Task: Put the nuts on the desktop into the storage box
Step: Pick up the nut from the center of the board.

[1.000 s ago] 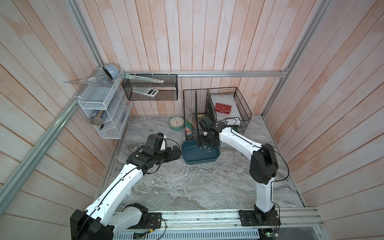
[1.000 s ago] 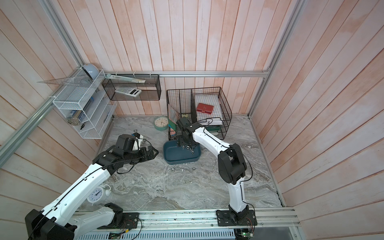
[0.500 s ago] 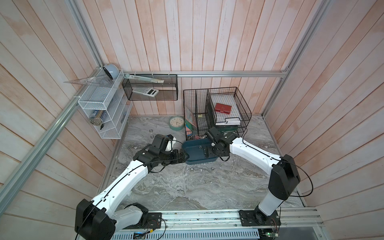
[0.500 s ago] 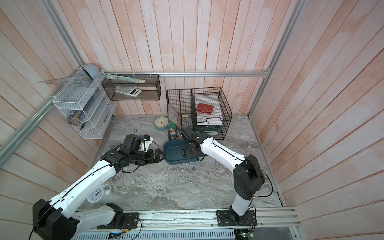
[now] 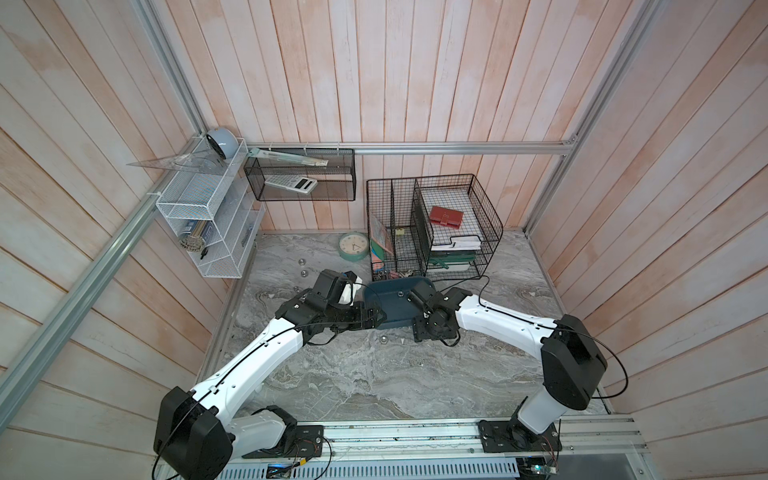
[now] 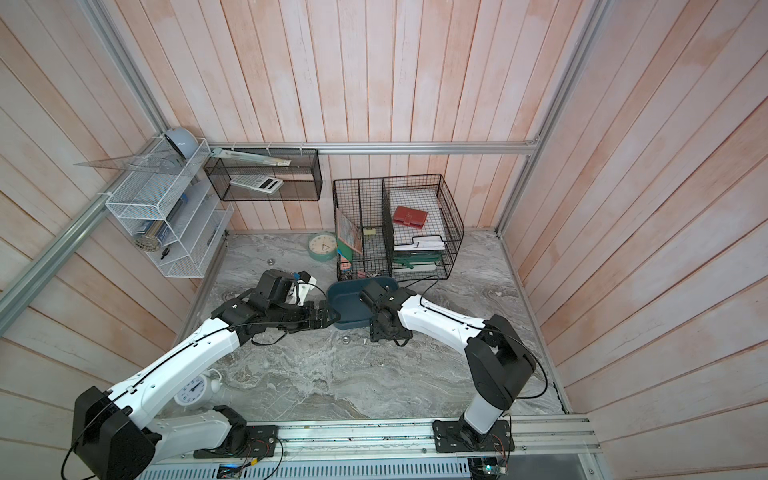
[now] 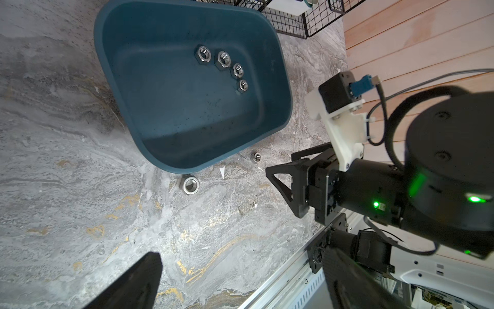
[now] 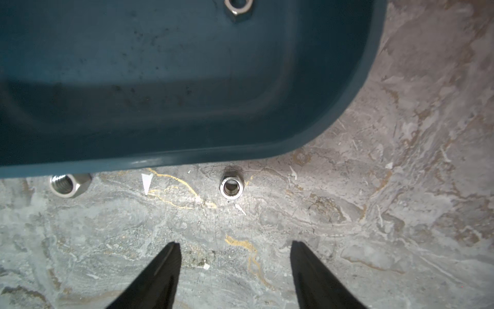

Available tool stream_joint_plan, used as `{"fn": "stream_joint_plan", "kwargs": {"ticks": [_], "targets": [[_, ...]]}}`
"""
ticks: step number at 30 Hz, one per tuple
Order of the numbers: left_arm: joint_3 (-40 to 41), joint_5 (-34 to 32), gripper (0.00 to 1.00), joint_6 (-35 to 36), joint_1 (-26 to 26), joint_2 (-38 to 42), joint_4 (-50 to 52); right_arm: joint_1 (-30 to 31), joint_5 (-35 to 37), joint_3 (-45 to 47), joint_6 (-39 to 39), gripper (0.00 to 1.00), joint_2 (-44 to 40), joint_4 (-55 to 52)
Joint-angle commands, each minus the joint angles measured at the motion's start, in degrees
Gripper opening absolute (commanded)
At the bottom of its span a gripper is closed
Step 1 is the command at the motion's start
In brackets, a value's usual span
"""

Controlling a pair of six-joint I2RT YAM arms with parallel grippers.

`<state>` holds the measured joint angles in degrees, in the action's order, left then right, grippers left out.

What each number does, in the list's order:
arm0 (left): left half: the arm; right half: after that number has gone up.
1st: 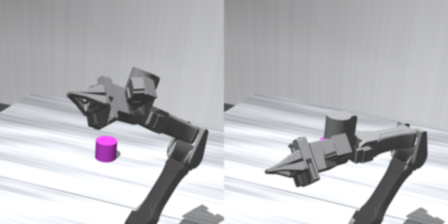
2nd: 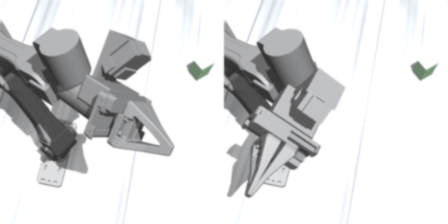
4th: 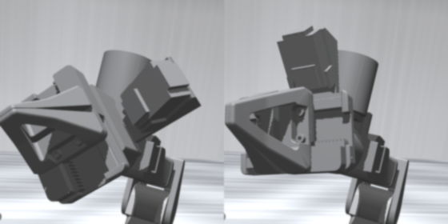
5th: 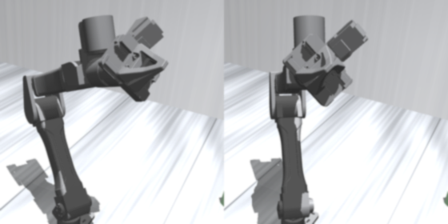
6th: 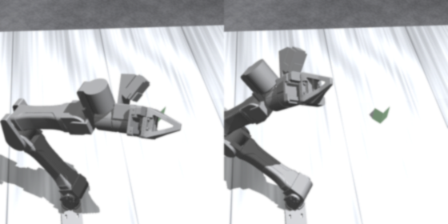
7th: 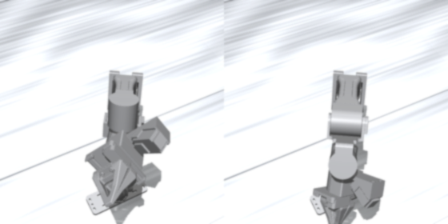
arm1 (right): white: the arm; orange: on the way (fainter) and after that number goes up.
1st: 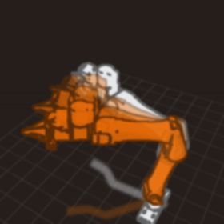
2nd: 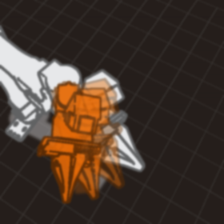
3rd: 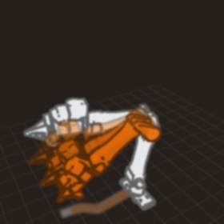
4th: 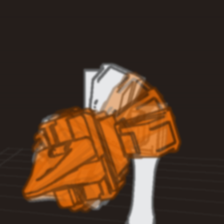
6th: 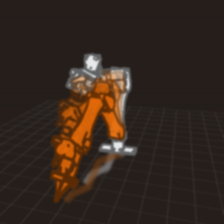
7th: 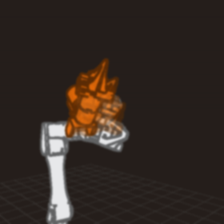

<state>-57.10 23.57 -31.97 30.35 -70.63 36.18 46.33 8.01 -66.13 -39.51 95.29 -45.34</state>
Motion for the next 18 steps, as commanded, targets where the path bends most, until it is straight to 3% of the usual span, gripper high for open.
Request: {"fn": "stream_joint_plan", "kwargs": {"ticks": [1, 4, 18], "targets": [[0.24, -0.08, 1.00, -0.11, 0.28, 0.00, -0.85, 0.08, -0.70, 0.81, -0.77, 0.61, 1.68, 2.13], [0.33, -0.50, 1.00, -0.29, 0.33, 0.13, -0.76, -0.08, -0.98, 0.65, -0.22, 0.50, 3.02, 2.53], [-0.37, -2.13, 1.00, -0.03, 0.37, -0.26, 0.18, -3.25, -3.79, 0.48, 0.78, 0.50, 8.10, 6.24]]}}
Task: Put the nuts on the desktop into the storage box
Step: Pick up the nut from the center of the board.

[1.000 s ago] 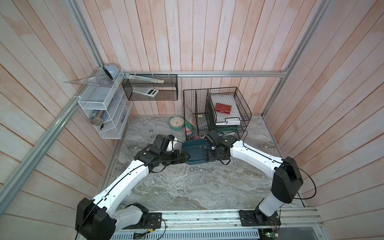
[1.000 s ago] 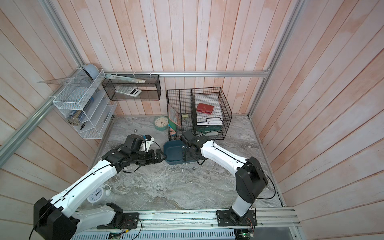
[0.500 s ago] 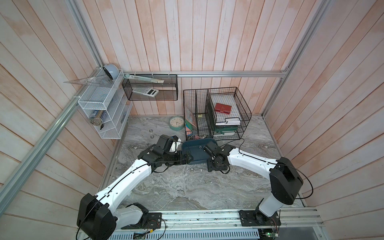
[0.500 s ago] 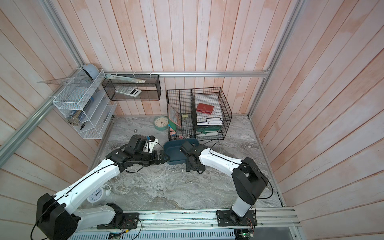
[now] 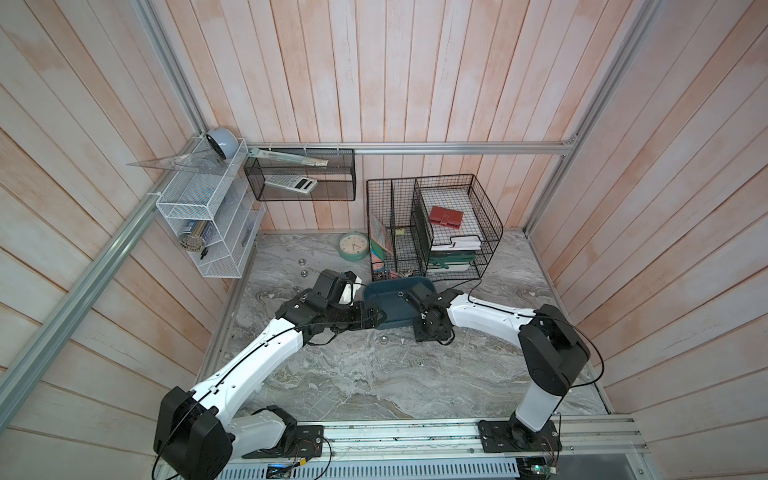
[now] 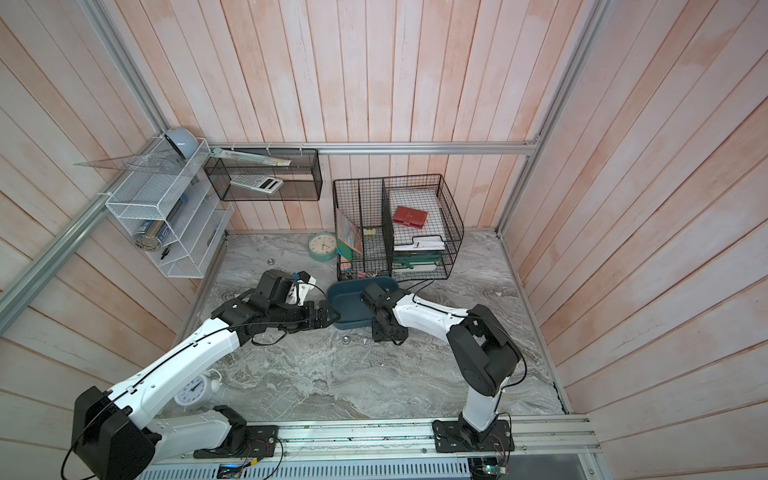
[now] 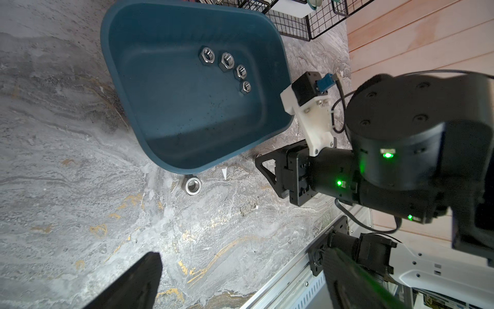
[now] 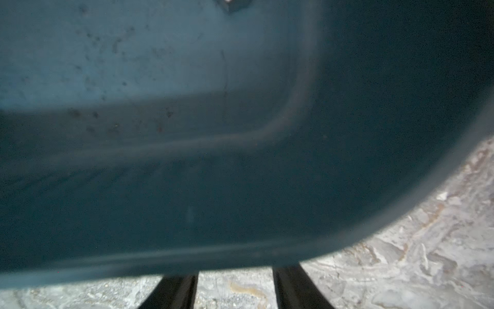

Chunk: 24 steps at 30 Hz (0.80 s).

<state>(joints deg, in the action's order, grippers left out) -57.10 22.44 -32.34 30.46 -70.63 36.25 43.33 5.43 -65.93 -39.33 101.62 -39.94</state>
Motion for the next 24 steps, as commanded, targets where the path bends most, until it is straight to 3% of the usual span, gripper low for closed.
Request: {"fn": "stream_joint_plan", "kwargs": {"ticks": [1, 13, 16, 18, 24], "targets": [[-0.41, -1.08, 1.00, 0.35, 0.30, -0.34, 0.12, -0.26, -1.29, 0.17, 0.66, 0.49, 2.18, 0.91], [-0.55, -1.52, 1.00, 0.41, 0.30, -0.64, 0.40, -1.28, -1.92, 0.27, 0.57, 0.43, 5.07, 1.86], [-0.55, -1.61, 1.00, 0.49, 0.30, -0.60, 0.55, -1.25, -2.22, 0.03, 0.57, 0.35, 5.43, 1.89], [-0.67, -1.78, 1.00, 0.58, 0.25, -0.71, 0.71, -1.29, -2.46, -0.25, 0.41, 0.24, 5.35, 1.38], [-0.91, -2.00, 1.00, 0.77, 0.27, -0.89, 0.75, -1.29, -1.68, -0.39, -0.21, 0.18, 2.57, -0.60]]}}
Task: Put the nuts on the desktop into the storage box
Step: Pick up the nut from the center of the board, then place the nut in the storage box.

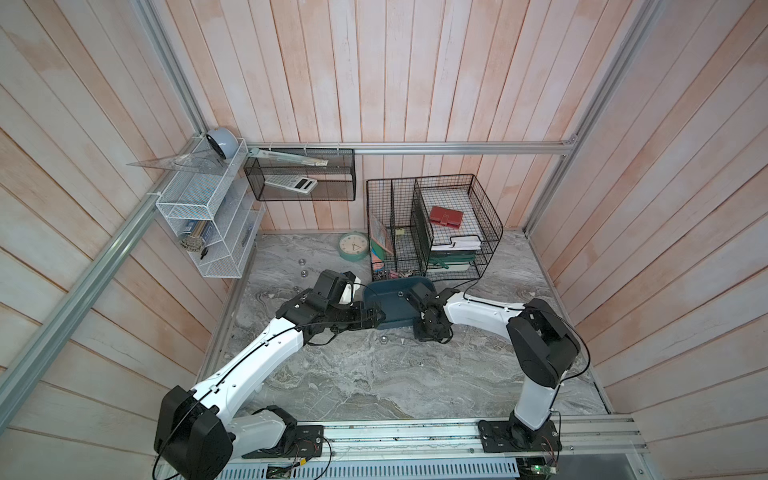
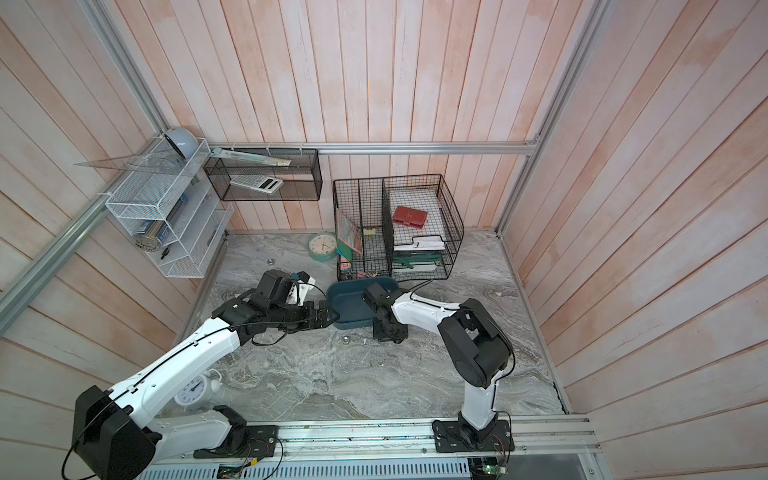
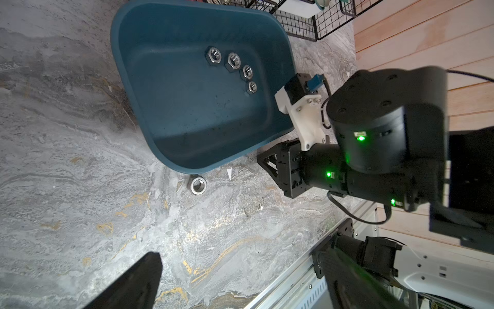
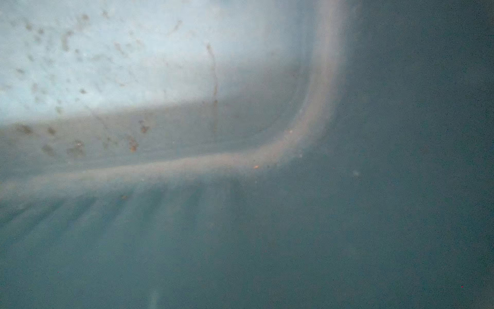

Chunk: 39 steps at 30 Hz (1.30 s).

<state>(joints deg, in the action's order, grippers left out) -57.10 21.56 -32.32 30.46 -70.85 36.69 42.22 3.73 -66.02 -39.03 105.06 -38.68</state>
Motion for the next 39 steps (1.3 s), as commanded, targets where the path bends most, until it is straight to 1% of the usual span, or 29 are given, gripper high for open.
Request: {"fn": "stream_joint_plan", "kwargs": {"ticks": [1, 8, 14, 18, 21, 28, 33, 39], "targets": [[-0.97, -1.17, 1.00, 0.78, 0.30, -0.74, 0.27, -0.14, 0.38, -0.45, -0.53, 0.18, -1.42, -2.36], [-1.86, -2.30, 1.00, 1.28, 0.20, -1.13, 0.14, -0.23, 5.04, -3.14, 0.68, 0.18, -7.23, -9.43], [-2.73, -3.53, 1.00, 1.46, 0.13, -1.48, -0.99, -0.34, 7.79, -9.83, 3.15, 0.18, -9.10, -14.10], [-3.45, -4.50, 1.00, 1.44, -0.43, -2.11, -1.04, -0.80, 8.72, -16.42, 5.62, 0.19, -5.30, -14.63], [-3.89, -4.85, 1.00, 1.55, -0.93, -2.10, -0.91, -1.01, 7.88, -21.64, 7.89, 0.19, -0.73, -14.77], [-4.42, -5.21, 1.00, 1.62, -2.73, -1.74, -0.02, -2.01, 4.77, -30.36, 9.76, 0.19, 8.84, -13.36], [-4.49, -5.39, 1.00, 1.82, -3.90, -1.32, 0.62, -3.19, 4.30, -32.92, 9.82, 0.19, 13.90, -12.56], [-4.68, -5.30, 1.00, 1.96, -4.92, -1.74, 0.58, -6.45, 4.33, -33.90, 10.50, 0.20, 16.15, -10.76]]}}
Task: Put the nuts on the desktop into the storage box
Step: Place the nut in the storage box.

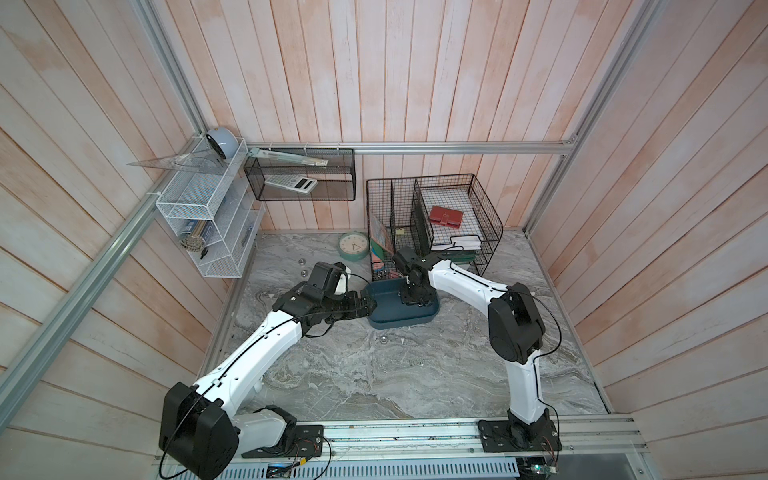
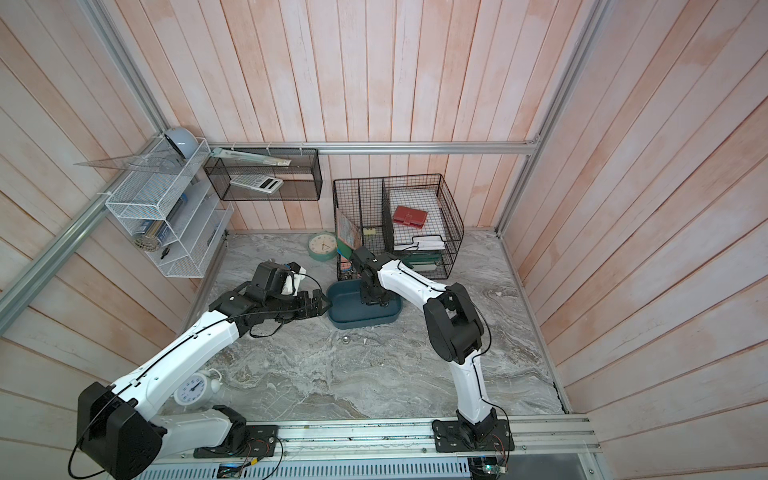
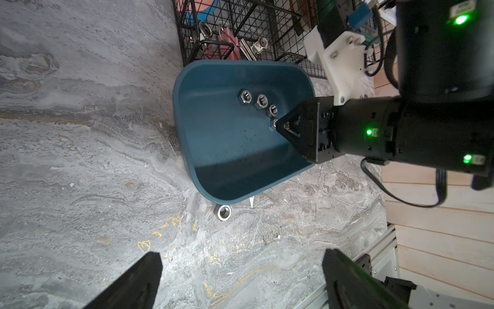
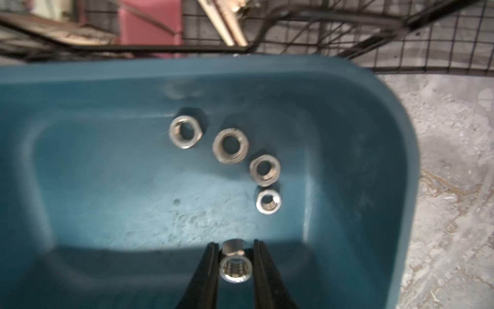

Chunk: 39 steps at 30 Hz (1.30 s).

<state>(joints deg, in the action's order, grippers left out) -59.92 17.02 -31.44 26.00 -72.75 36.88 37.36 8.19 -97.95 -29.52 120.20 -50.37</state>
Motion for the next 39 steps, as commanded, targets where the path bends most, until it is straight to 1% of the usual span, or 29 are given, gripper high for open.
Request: {"fn": "stream_joint_plan", "kwargs": {"ticks": [1, 9, 18, 20, 22, 24, 28, 32, 34, 38, 39], "targets": [[-2.02, -0.76, 1.00, 1.16, -0.51, -0.05, 0.38, -1.99, -0.35, -2.35, 1.19, 0.19, 1.53, 0.99], [-3.30, -0.49, 1.00, 1.73, -1.16, -1.99, 0.50, -4.02, 0.16, -7.39, 3.13, 0.19, 6.43, -0.08], [-3.62, -0.56, 1.00, 1.39, -1.41, -2.75, 0.30, -4.84, 0.32, -11.13, 3.32, 0.20, 9.66, -0.66], [-3.61, -0.67, 1.00, 1.38, -1.42, -2.75, 0.30, -4.84, 0.29, -11.55, 3.40, 0.21, 10.18, -0.80], [-3.60, -0.76, 1.00, 1.38, -1.40, -2.72, 0.29, -4.98, 0.25, -12.07, 3.40, 0.25, 10.65, -1.03], [-3.59, -0.75, 1.00, 1.38, -1.46, -2.75, 0.36, -4.93, 0.12, -12.37, 3.39, 0.32, 10.84, -1.22], [-3.46, -0.67, 1.00, 1.38, -1.52, -2.66, 0.34, -5.00, 0.47, -12.24, 3.41, 0.39, 10.35, -1.57], [-3.43, -0.40, 1.00, 1.36, -1.48, -2.67, 0.29, -4.77, 0.24, -11.37, 3.29, 0.44, 8.45, -1.57], [-3.21, -0.40, 1.00, 1.38, -1.49, -2.47, 0.29, -4.51, 0.24, -10.61, 3.39, 0.49, 7.05, -1.57], [-2.57, -0.25, 1.00, 1.12, -1.55, -1.90, 0.18, -3.66, 0.87, -8.79, 3.59, 0.65, 4.02, -1.82], [-2.40, -0.22, 1.00, 1.03, -1.56, -1.67, 0.17, -3.61, 0.93, -8.30, 3.51, 0.66, 3.32, -1.90]]}}
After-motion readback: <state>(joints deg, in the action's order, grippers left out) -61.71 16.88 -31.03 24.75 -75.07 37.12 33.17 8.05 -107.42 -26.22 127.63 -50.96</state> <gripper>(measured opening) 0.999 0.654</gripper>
